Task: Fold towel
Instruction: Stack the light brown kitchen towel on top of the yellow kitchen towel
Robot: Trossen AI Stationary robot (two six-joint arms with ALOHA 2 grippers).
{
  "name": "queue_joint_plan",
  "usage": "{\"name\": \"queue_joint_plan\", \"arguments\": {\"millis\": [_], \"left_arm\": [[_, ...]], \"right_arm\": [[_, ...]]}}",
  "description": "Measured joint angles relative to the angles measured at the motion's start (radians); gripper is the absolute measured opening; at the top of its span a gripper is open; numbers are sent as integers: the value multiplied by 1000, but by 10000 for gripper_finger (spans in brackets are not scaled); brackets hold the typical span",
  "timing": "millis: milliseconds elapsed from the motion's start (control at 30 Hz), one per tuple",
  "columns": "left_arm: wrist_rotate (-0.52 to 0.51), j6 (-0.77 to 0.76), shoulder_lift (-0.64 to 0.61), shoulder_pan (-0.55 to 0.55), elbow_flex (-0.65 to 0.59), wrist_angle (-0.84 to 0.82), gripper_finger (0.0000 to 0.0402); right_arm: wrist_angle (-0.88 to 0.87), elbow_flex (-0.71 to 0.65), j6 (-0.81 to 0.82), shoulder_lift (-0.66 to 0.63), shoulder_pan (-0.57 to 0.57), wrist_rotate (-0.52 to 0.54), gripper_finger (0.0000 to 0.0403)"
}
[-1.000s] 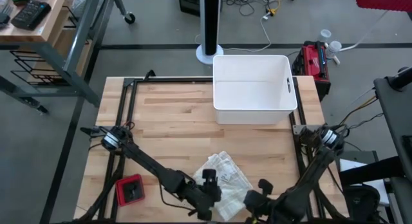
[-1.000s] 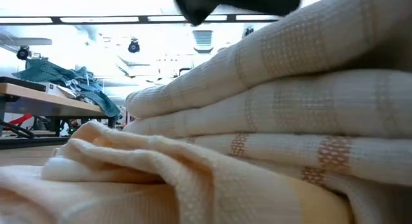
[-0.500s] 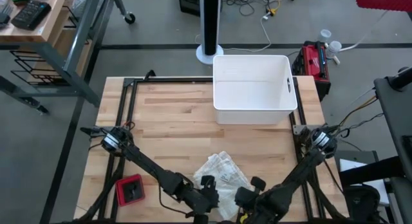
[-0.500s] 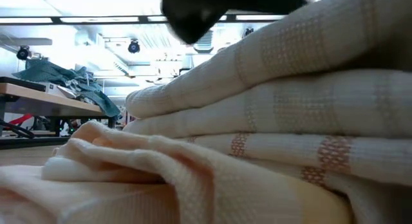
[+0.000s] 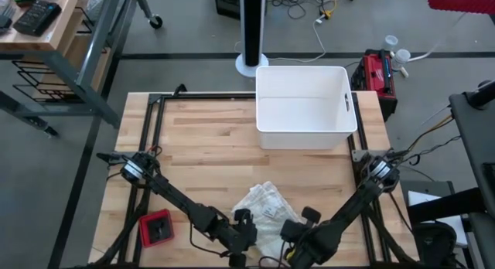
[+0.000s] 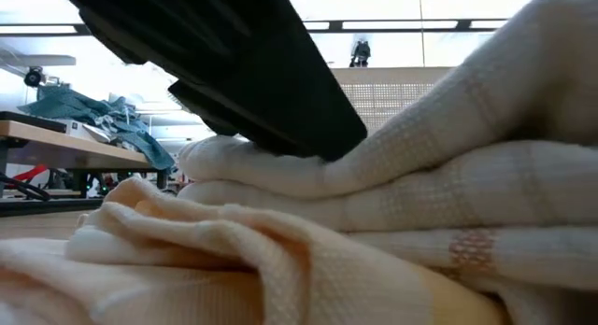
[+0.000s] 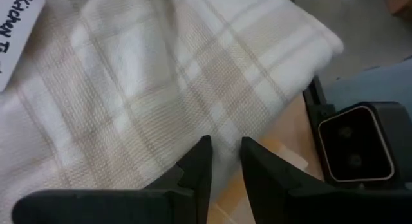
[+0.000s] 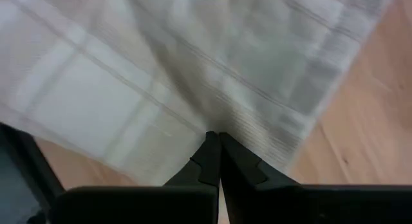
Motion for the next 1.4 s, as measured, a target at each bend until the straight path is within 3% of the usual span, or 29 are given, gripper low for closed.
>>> {"name": "queue_joint_plan", "arguments": {"millis": [300, 567, 733, 933, 1400], "left_arm": [[0, -16, 0, -11, -27, 36, 75], [17, 49, -7, -29, 62, 32, 75], [-6, 104, -8, -30, 97, 49, 75], [-17, 117, -8, -10, 88, 85, 75], [-18, 60, -6, -9, -8, 95, 75]], "right_arm": [[-123, 0, 39, -4, 6, -12, 0], [-146, -2, 54, -49, 19, -11, 0], [-33, -2, 9, -87, 9, 78, 0], [198, -4, -158, -60, -44, 87, 0], [182, -10, -228, 1, -103, 45, 0]]}}
